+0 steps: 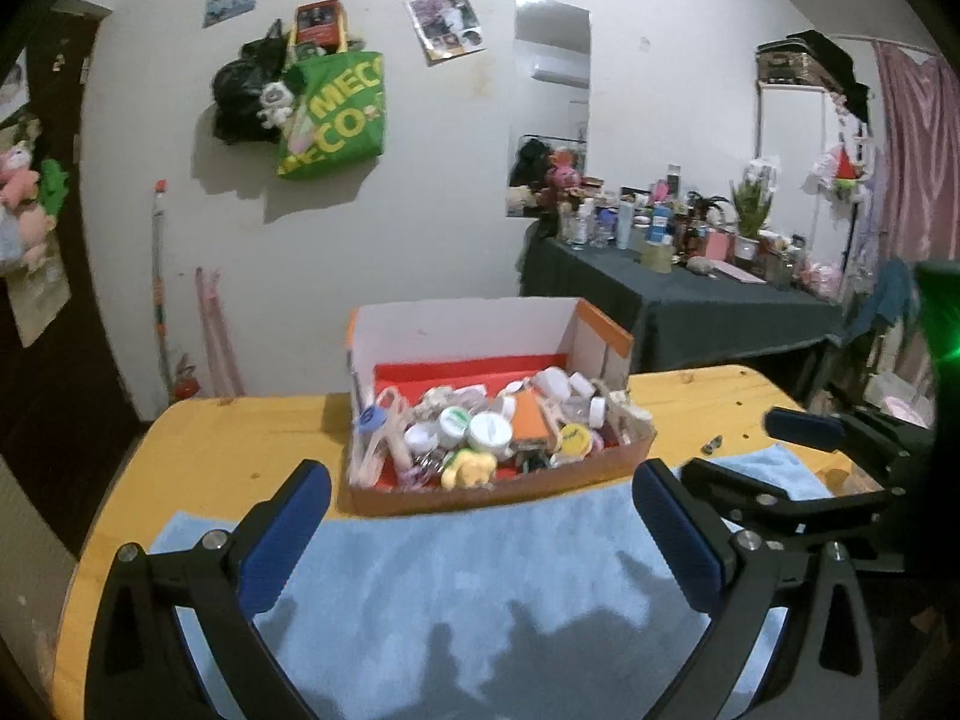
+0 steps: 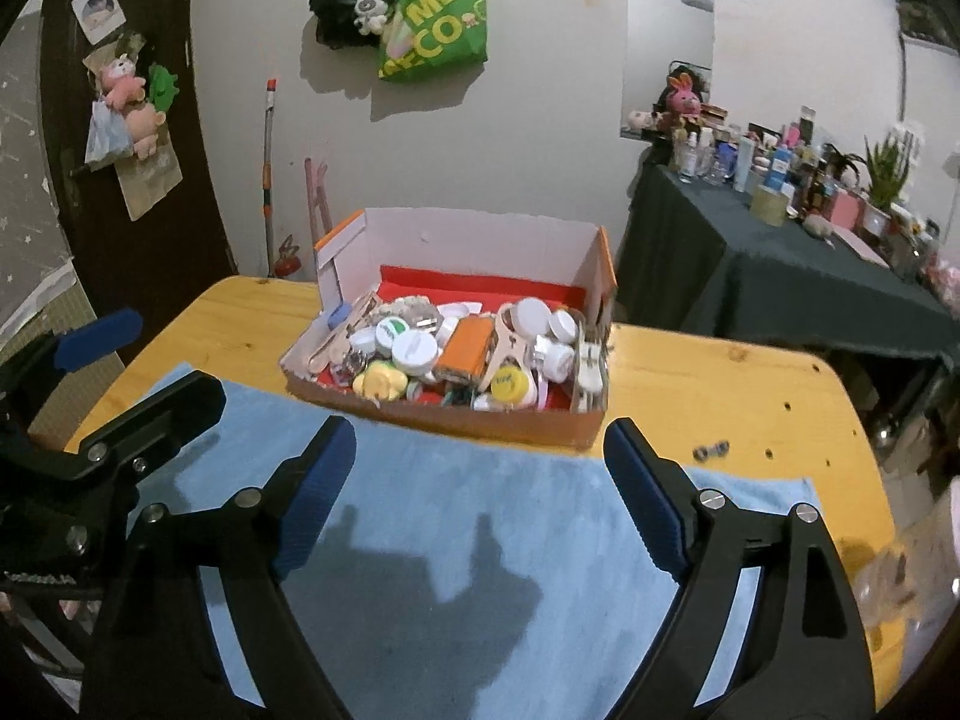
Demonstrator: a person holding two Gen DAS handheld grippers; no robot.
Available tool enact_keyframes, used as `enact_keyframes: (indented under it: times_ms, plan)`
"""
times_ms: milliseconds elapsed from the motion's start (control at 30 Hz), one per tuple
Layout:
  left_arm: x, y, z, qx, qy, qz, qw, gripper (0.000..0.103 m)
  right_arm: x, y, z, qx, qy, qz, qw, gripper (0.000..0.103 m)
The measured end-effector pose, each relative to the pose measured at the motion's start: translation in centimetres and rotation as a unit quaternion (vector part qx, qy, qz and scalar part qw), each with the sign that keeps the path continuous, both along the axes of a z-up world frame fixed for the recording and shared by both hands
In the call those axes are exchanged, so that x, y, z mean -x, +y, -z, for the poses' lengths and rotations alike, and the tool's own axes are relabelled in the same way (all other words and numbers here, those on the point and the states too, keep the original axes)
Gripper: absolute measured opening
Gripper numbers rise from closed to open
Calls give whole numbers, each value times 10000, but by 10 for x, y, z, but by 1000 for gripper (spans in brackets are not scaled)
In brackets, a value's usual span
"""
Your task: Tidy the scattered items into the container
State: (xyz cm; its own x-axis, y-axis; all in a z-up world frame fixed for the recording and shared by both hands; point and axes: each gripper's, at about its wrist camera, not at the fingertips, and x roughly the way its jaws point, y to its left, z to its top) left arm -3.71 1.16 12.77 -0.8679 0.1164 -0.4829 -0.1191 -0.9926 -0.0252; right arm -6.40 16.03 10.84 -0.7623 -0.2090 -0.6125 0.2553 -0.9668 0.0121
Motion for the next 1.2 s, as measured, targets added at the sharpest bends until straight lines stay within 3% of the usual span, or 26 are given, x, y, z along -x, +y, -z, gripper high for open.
enact_keyframes:
  times_ms: [200,500,700,1000,1200]
  plan:
    - [-26,10,21,249,39,-282,9993,103,-27,9,20,-53,42,211,9998,86]
    - [-38,13,60,4,-309,-245,9992,103,-53,17,56,-117,-16,440,9990,86]
    - [-38,14,78,-101,-469,-228,9986,103,-56,19,73,-147,-134,484,9986,86]
    - [-38,15,97,164,-563,-426,9974,103,-56,16,94,-269,-172,527,9981,86]
    - [-36,12,103,138,-606,-433,9971,103,-54,14,99,-370,-148,529,9978,86]
